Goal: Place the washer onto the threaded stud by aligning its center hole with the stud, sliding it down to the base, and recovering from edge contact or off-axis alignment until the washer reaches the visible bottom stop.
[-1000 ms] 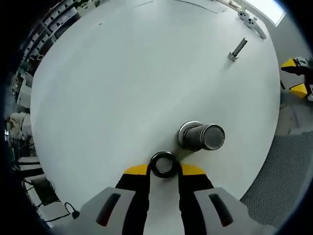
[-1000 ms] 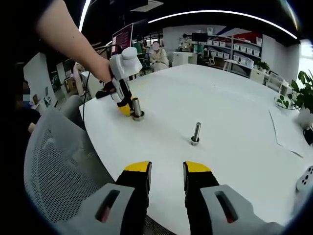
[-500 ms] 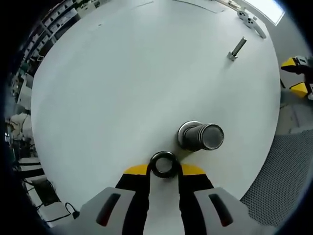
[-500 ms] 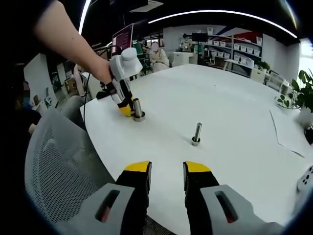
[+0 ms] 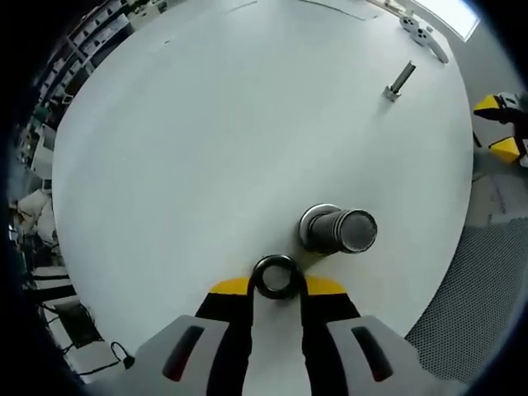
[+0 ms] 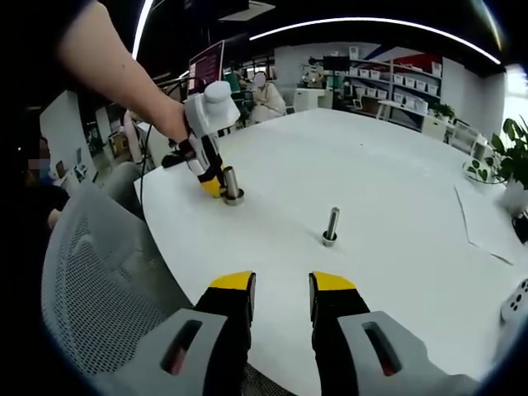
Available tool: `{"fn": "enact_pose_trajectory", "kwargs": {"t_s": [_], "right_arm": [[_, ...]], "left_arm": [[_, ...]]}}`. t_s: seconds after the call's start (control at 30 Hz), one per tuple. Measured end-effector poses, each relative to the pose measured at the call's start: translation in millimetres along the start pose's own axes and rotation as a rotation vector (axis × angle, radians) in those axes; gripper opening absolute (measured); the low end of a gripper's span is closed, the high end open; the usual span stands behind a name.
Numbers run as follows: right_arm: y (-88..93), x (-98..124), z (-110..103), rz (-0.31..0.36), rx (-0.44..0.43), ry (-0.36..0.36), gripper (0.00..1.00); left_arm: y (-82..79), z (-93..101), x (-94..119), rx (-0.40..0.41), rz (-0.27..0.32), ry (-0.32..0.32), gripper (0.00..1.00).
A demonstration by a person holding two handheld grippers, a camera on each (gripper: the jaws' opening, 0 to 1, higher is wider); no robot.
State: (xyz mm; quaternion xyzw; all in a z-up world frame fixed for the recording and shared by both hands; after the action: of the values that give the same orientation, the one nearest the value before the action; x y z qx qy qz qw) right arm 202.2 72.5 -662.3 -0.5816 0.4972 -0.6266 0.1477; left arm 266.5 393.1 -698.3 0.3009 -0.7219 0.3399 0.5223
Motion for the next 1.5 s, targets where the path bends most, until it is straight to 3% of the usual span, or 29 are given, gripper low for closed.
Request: {"fn": "enact_pose_trajectory", "kwargs": {"t_s": [0.3, 0.57, 1.0, 1.3, 1.5], "right_arm": [[-0.3, -0.2, 0.4, 0.000, -0.002, 0.003, 0.29], [-0.8, -0.7, -0.1, 0.000, -0.001, -0.001, 0.29], [-0.8, -1.1, 0.2, 0.001, 0.000, -0.006, 0.29], [-0.3, -1.1, 0.2, 0.001, 0.000, -0.006, 0.29], [0.0, -0.9, 0.4, 0.000, -0.001, -0.005, 0.29]], "left_arm": [[8.1, -1.2, 1.5, -0.004, -0.019, 0.000, 0.19], [9.0, -5.9, 15.4, -0.022, 0.008, -0.001, 0.19], [-0.8, -11.8, 42.9, -0.072, 0.048, 0.018, 0.19], [-19.8, -7.3, 65.9, -0.113, 0.101, 0.040, 0.19], [-30.3, -2.9, 69.8, -0.144, 0.114, 0.043, 0.19]]}}
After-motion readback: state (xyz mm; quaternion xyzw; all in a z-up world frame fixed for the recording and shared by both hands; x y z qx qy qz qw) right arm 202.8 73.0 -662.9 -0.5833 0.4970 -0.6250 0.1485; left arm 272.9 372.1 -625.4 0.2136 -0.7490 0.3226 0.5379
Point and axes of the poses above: the point that each gripper's makers call its tool centre point, and the gripper's own axes: x roughly backward along the fingers, z roughly to its right, y roughly out of its underside, the point moved 10 cm from there along x, roughly backward along the fingers, and after that the axes turned 12 degrees about -y, right-handed, at the moved point
